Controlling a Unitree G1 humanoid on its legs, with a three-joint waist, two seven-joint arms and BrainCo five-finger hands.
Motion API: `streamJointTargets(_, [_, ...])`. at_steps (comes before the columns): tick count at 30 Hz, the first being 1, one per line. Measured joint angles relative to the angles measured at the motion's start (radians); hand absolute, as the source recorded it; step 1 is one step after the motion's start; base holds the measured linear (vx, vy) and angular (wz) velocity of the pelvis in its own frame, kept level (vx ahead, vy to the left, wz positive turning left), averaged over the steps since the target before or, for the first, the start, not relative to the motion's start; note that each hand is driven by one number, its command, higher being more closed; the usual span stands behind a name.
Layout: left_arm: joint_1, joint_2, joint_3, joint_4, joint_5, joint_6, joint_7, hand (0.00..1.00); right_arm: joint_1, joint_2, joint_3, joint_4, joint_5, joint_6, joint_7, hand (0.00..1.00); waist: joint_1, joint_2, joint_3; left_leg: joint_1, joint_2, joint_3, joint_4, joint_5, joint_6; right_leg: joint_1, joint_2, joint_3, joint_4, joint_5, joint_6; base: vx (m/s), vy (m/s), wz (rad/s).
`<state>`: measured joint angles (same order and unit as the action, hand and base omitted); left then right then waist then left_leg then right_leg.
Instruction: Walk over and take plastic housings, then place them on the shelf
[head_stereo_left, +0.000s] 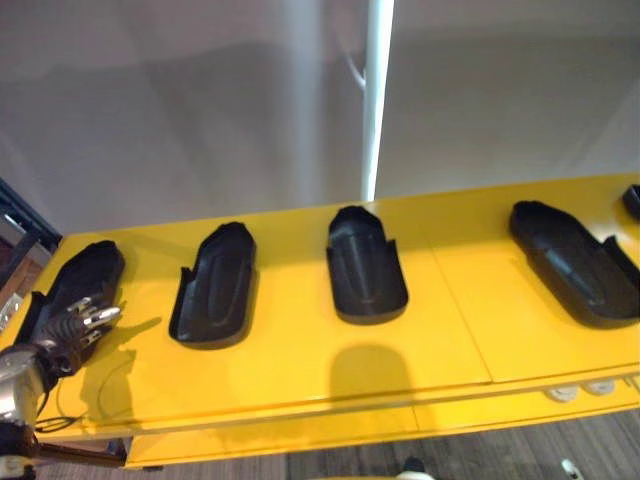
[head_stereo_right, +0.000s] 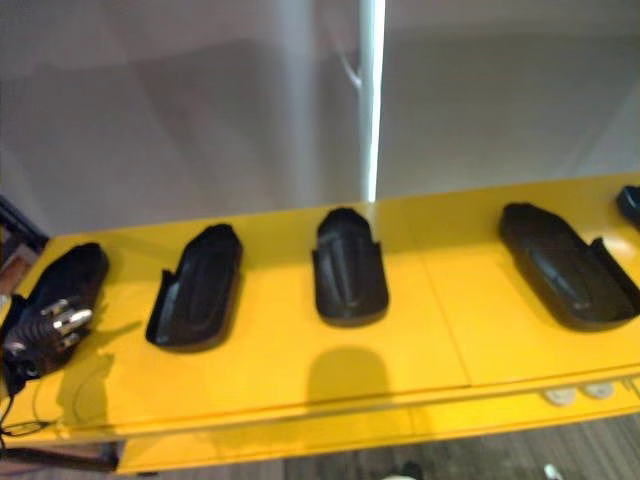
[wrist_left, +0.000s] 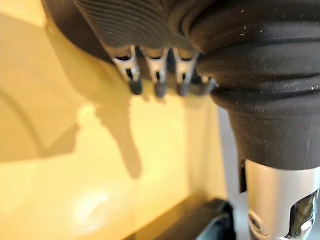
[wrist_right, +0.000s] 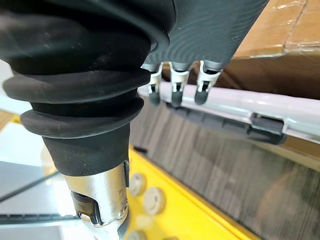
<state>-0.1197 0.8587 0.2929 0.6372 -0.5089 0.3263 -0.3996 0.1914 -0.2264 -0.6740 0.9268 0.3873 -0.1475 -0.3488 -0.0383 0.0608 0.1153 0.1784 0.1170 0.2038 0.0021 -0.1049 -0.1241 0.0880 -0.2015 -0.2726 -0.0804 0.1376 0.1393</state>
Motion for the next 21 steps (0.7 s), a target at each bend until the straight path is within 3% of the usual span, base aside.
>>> streamJointTargets(8, [0.001, 0.073, 0.001, 0.002, 0.019, 0.012, 0.004, 0.00, -0.007, 0.026, 0.012, 0.034, 0.000, 0.007, 0.000, 0.00, -0.001, -0.024, 0.002, -0.001, 0.006, 0.000, 0.001, 0.000, -0.001, 0.000, 0.006, 0.000, 0.000, -0.001, -0.002, 0.00, 0.000, 0.00])
streamJointTargets(17, [0.001, 0.074, 0.002, 0.018, 0.017, 0.017, 0.029, 0.00, -0.014, 0.032, 0.012, 0.050, 0.000, 0.009, 0.001, 0.00, -0.002, -0.032, -0.003, -0.001, 0.006, 0.000, 0.001, 0.000, 0.000, -0.001, 0.007, 0.000, 0.000, -0.001, -0.002, 0.00, 0.000, 0.00])
streamJointTargets(21, [0.000, 0.072, 0.002, 0.015, -0.007, -0.008, 0.043, 0.00, -0.018, 0.042, 0.011, 0.052, 0.000, 0.009, 0.002, 0.00, -0.003, -0.039, -0.007, -0.001, 0.006, 0.000, 0.001, 0.000, 0.000, -0.001, 0.007, 0.000, 0.000, -0.001, -0.002, 0.00, 0.000, 0.00])
